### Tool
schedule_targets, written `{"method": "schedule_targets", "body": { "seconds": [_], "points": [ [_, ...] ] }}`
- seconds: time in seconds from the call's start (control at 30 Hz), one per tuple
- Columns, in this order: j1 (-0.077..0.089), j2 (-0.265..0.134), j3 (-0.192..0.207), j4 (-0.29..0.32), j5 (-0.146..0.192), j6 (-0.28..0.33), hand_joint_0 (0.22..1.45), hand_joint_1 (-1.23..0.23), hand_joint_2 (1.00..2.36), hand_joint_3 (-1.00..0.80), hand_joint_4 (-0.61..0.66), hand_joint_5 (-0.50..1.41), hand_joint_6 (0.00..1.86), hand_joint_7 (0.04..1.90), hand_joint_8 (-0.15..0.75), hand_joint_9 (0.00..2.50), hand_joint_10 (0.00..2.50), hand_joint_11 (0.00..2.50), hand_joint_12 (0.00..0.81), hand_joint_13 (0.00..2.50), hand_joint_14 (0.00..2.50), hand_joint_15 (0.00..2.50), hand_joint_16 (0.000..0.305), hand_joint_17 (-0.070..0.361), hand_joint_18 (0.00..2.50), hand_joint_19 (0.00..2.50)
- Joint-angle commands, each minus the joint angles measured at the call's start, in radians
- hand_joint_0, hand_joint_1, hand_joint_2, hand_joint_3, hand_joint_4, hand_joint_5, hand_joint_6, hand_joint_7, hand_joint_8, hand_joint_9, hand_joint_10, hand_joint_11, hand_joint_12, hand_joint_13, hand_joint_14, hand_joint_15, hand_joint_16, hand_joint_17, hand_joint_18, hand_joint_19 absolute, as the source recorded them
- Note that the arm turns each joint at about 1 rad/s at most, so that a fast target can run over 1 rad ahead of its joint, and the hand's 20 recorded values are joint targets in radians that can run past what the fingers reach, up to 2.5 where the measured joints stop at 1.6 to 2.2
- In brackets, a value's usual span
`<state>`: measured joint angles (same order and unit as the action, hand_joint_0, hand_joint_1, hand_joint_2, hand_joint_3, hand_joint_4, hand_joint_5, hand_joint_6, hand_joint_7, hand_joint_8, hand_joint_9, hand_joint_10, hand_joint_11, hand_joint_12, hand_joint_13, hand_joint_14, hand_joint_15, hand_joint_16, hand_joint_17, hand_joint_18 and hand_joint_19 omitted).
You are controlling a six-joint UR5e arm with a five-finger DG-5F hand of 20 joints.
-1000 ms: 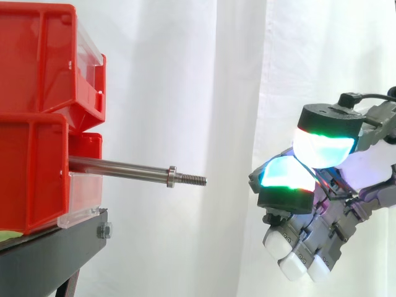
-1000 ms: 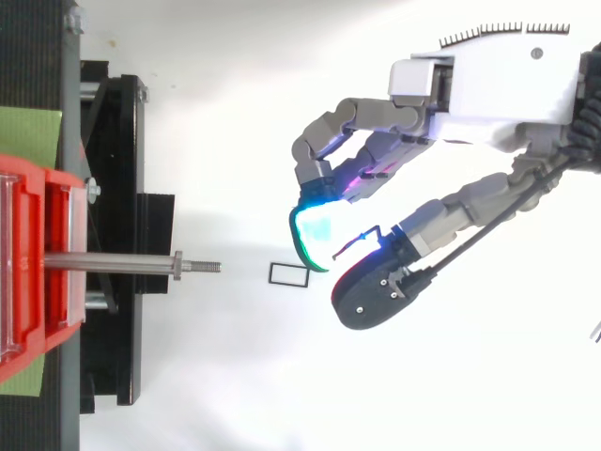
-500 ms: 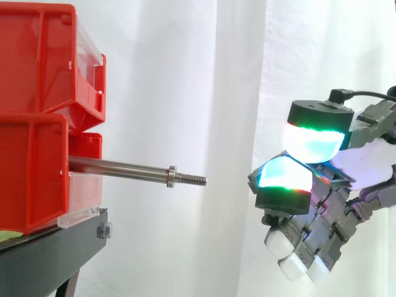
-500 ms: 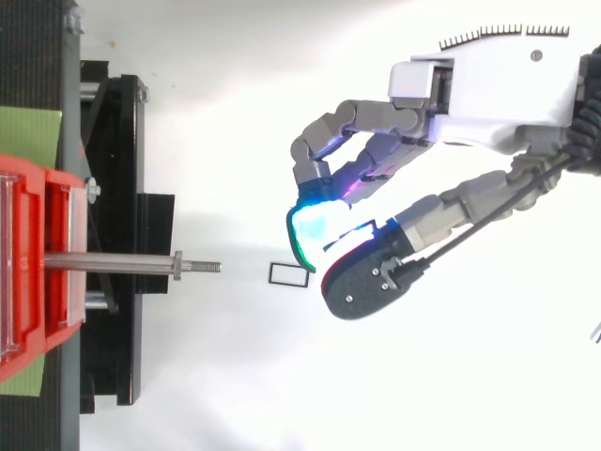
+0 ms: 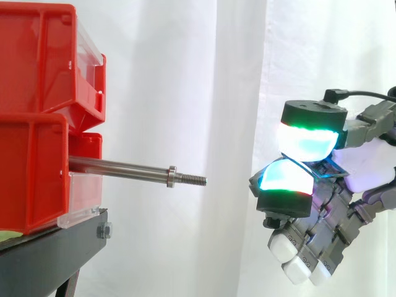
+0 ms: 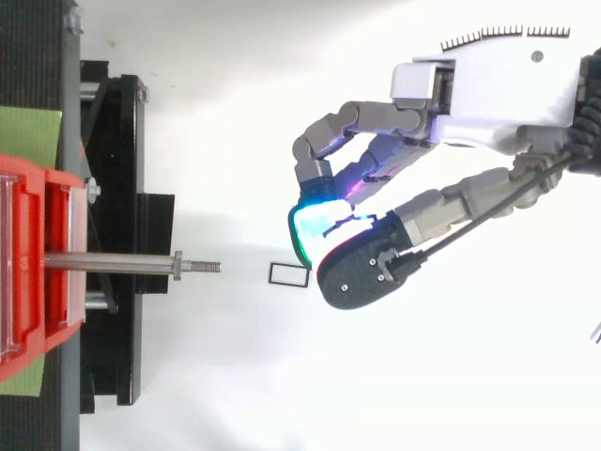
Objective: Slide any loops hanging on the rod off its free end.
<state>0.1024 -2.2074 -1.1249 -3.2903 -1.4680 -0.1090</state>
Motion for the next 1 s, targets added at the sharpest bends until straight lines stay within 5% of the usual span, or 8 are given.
{"method": "schedule_targets", "body": {
  "seconds": [0.0,0.2,0.77,0.97],
  "points": [
    [0.000,0.000,0.001,0.001,0.000,0.000,0.62,-0.78,1.01,-0.43,0.16,-0.17,0.71,1.30,0.278,0.79,0.00,0.13,0.274,0.70,0.00,0.08,0.041,0.091,0.57,0.18],
    [0.000,0.000,0.001,0.000,0.003,0.000,0.61,-0.82,1.00,-0.50,0.16,-0.18,0.71,1.28,0.273,0.79,0.00,0.14,0.273,0.70,0.00,0.07,0.041,0.092,0.57,0.16],
    [0.000,0.000,-0.001,0.000,0.000,0.002,0.52,-0.61,1.00,-0.50,0.18,-0.18,0.72,1.24,0.295,0.80,0.00,0.13,0.287,0.71,0.00,0.07,0.044,0.098,0.59,0.17],
    [0.000,0.000,0.001,0.000,-0.003,0.002,0.57,-0.64,1.00,-0.50,0.17,-0.17,0.72,1.29,0.285,0.79,0.00,0.12,0.274,0.70,0.00,0.08,0.041,0.093,0.57,0.17]
  ]
}}
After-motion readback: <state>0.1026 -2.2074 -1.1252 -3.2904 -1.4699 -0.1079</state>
